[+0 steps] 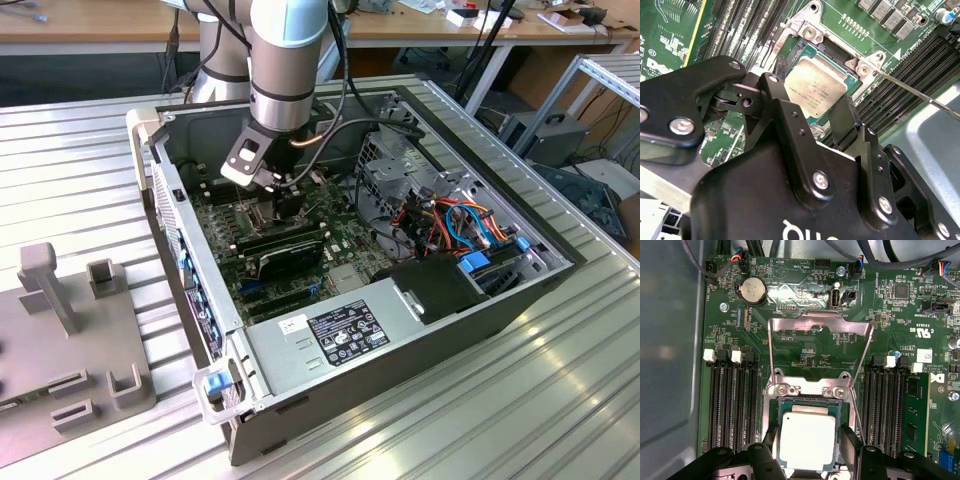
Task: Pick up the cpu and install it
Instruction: 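Place the cpu into insertion slot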
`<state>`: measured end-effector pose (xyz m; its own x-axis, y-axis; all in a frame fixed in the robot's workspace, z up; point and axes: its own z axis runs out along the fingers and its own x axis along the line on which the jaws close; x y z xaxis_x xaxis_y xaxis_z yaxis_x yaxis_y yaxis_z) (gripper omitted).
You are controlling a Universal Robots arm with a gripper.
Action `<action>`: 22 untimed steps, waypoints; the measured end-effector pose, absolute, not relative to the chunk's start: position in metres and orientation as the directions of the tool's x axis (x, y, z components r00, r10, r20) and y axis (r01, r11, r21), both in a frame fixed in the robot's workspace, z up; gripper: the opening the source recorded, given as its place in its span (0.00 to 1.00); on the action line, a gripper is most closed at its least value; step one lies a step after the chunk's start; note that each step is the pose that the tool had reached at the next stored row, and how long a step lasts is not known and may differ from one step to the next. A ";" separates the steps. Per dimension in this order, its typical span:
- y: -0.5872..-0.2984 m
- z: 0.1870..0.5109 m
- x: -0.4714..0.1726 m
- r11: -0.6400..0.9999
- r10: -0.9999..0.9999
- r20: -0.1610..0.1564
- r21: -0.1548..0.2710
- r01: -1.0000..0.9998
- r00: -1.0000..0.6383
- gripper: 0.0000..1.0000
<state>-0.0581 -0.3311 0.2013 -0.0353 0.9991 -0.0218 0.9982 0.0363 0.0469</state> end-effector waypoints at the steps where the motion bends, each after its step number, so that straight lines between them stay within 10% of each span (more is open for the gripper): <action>1: -0.331 0.201 -0.058 0.036 0.999 -0.022 0.047 0.998 -0.035 0.62; 22: -0.331 0.209 -0.058 0.036 0.999 -0.022 0.047 0.998 -0.035 0.53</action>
